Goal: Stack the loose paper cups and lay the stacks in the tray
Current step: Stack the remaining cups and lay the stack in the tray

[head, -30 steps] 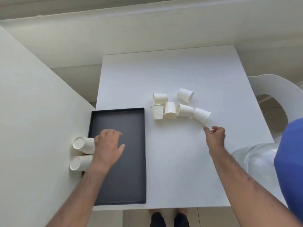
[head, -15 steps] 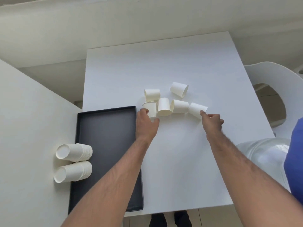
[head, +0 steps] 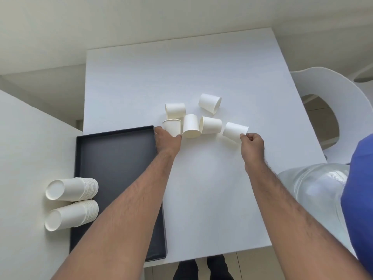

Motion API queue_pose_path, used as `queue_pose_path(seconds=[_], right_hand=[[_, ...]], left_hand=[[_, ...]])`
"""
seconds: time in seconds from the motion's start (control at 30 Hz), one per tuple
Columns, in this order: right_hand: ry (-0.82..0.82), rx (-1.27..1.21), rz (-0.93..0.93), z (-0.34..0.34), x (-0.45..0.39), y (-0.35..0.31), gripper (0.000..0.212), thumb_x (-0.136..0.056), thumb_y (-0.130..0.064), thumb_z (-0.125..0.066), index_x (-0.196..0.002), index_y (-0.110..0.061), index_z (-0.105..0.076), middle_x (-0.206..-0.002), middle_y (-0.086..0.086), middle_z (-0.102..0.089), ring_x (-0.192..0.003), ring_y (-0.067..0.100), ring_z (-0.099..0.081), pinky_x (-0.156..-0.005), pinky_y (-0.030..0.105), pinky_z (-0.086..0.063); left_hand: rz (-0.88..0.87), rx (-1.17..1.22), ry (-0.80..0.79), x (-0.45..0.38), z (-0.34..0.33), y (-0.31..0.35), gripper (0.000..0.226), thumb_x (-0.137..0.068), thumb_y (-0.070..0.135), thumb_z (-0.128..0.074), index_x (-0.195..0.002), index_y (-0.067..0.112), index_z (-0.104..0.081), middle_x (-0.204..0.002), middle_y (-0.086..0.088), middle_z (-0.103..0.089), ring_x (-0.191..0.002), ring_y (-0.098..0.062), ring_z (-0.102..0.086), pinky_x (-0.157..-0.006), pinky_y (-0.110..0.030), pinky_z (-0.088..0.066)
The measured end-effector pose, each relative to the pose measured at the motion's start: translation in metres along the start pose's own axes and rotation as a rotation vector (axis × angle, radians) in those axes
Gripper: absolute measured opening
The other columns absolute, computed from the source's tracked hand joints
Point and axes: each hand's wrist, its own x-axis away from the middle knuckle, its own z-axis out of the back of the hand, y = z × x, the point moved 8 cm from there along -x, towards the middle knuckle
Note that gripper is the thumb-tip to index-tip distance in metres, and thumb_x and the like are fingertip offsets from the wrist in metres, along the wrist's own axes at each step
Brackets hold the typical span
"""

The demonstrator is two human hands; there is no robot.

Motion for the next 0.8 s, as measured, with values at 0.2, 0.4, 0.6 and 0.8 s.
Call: queue_pose_path(seconds=[0.2,0.4,0.6,0.8], right_hand=[[0.038,-0.083,0.129,0.016,0.042,-0.014,0.012,-0.098,-0.029,-0.062,-0.102,-0.018,-0.063,-0.092,-0.013,-0.064,-0.081,0.005,-0.06,-0.066,0.023,-0.044],[-0.092,-0.092,0.332,0.011,0.097,-0.042,0.005,-0.097,-0.031,-0.069,-0.093,-0.029,-0.069,-0.086,-0.021,-0.072,-0.069,-0.005,-0.061,-0.063,0.012,-0.047],[-0.262,-0.08,0.39,-0.001,0.141,-0.053,0.005,-0.096,-0.033,-0.073,-0.092,-0.034,-0.071,-0.091,-0.015,-0.076,-0.084,0.014,-0.073,-0.076,0.032,-0.054],[-0.419,0.041,0.468,-0.006,0.182,-0.04,0.004,-0.092,-0.037,-0.076,-0.095,-0.039,-0.075,-0.094,-0.022,-0.077,-0.082,0.003,-0.07,-0.062,0.011,-0.047]], left_hand=[[-0.007,0.129,-0.048,0.036,0.013,-0.028,0.074,-0.093,0.024,-0.078,-0.151,0.016,-0.033,-0.135,-0.003,-0.057,-0.107,-0.022,-0.063,-0.061,-0.021,-0.043],[-0.08,0.166,-0.11,0.097,0.033,-0.067,0.075,-0.093,0.025,-0.082,-0.153,0.026,-0.037,-0.138,0.01,-0.054,-0.119,-0.013,-0.061,-0.079,-0.015,-0.047],[-0.124,0.185,-0.111,0.15,0.06,-0.093,0.069,-0.094,0.026,-0.083,-0.146,0.041,-0.04,-0.141,0.018,-0.056,-0.125,-0.001,-0.059,-0.087,-0.011,-0.046],[-0.156,0.199,-0.168,0.187,0.069,-0.107,0.077,-0.091,0.025,-0.087,-0.144,0.056,-0.041,-0.141,0.035,-0.053,-0.132,0.009,-0.053,-0.106,-0.021,-0.045]])
